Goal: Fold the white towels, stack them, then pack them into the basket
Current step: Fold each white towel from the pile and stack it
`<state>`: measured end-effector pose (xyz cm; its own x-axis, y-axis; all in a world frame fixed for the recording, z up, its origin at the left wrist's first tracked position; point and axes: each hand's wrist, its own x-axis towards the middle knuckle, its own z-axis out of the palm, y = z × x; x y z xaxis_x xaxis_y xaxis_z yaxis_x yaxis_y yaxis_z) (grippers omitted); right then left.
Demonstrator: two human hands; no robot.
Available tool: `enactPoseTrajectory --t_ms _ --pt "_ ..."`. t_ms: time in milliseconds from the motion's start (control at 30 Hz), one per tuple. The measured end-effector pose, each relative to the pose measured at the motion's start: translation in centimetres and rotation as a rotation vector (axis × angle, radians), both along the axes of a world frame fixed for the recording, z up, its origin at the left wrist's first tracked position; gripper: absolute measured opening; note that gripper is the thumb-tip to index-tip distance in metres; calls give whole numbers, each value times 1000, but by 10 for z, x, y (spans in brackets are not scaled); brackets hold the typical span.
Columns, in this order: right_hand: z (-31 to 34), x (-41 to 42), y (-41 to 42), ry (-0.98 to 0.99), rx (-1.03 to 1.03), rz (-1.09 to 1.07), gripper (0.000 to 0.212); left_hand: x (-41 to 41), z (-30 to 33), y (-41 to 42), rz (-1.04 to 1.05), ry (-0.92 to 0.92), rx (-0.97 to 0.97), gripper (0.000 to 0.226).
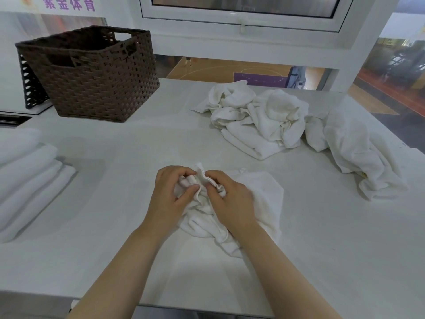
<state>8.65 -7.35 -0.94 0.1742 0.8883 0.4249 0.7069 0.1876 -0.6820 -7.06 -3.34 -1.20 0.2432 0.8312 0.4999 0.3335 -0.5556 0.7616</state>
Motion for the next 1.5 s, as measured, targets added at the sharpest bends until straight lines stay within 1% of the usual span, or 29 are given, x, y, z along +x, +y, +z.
enactPoseTrajectory --t_ms 133,200,333,467,667,833,967,1067,1167,1267,1300,1367,1467,1500 --pt "-3 0 1 20 12 -14 17 0 7 -3 40 -241 -207 12" --pt "-2 0 0 18 5 -13 17 -1 9 -5 53 -297 -239 14" --pt "-1 0 0 6 5 3 18 -1 9 -6 18 -284 -223 12" --pt "0 0 -2 28 14 39 19 -2 9 -3 5 -251 -123 15" --pt "0 1 -3 13 11 73 20 -3 12 -7 -25 -281 -112 20" --pt "-2 2 -2 11 5 97 20 -2 12 -9 -38 -294 -130 16" --pt "-3 3 -1 -5 -48 132 21 -2 11 -7 -85 -285 -167 14" --pt "-2 3 -2 -26 -49 127 20 -3 9 -4 -96 -290 -170 18" --pt "3 1 -4 -7 -67 110 17 -4 8 -3 -108 -324 -182 19" --pt "13 0 -9 26 -150 131 19 -5 6 -2 -71 -311 -208 24" --pt "17 2 -9 40 -209 148 22 -5 7 -2 -60 -284 -211 26" --pt "24 9 -8 67 -308 199 26 -4 9 -1 -28 -196 -191 23" --pt "37 23 -10 110 -351 273 37 -4 22 -3 1 -142 -165 21" --pt "43 28 -11 95 -353 277 38 -6 29 -1 12 -133 -150 21"
